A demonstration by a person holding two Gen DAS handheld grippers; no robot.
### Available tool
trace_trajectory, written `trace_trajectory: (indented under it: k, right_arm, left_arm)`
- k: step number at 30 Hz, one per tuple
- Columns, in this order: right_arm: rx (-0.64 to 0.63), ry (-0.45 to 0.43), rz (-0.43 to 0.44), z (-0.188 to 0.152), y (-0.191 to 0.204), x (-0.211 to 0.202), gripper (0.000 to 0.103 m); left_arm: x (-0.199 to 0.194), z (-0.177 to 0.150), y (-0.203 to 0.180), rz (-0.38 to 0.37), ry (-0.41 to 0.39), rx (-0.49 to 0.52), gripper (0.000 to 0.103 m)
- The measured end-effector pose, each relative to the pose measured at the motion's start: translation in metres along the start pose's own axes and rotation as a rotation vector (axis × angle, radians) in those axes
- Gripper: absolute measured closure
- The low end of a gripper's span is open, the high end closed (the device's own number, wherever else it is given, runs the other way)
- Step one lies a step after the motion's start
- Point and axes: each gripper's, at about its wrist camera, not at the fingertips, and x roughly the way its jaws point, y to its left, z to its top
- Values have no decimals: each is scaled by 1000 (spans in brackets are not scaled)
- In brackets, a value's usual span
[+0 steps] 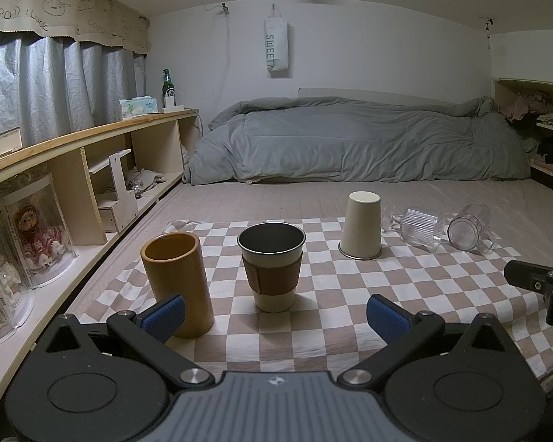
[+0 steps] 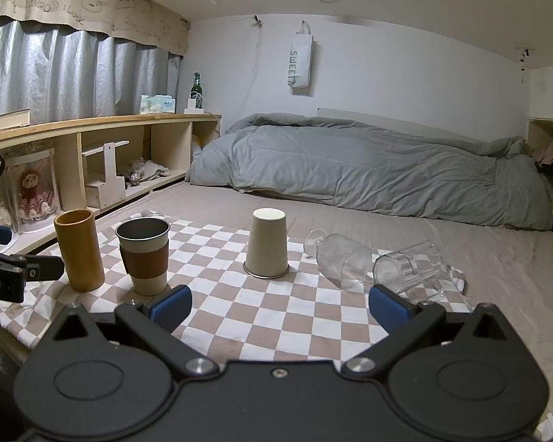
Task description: Flip cup upright
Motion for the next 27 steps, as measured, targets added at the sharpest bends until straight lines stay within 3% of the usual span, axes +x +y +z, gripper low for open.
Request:
trace_trajectory:
  k: [27]
  right_arm:
    - [-4, 1, -2, 0, 1, 0, 0]
  left_arm:
    - [0, 0, 0, 1, 0, -1, 0]
